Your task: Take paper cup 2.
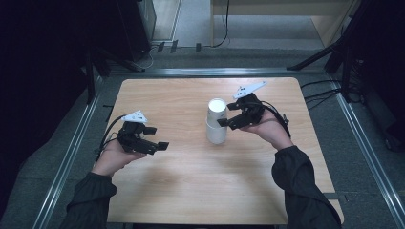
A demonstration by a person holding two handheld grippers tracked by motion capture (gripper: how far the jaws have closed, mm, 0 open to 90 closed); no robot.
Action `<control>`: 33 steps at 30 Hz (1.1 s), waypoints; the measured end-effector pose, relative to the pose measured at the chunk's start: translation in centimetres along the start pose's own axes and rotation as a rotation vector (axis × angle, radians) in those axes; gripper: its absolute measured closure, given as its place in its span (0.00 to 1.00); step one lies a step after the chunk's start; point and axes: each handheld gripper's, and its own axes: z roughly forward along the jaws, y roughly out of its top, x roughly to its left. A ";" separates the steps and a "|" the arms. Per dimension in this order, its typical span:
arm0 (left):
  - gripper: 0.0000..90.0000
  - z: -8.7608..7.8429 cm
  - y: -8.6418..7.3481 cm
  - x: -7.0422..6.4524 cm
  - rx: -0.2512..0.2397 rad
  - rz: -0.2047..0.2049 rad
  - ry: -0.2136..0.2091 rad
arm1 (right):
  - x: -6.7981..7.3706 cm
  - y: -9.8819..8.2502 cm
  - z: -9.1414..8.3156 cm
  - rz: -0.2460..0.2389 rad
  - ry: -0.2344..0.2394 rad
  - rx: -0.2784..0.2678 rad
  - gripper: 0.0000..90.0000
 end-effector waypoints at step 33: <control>0.17 -0.2 -0.8 -0.7 0.001 0.035 -0.027 | -0.3 6.7 2.8 -0.166 0.052 0.353 0.35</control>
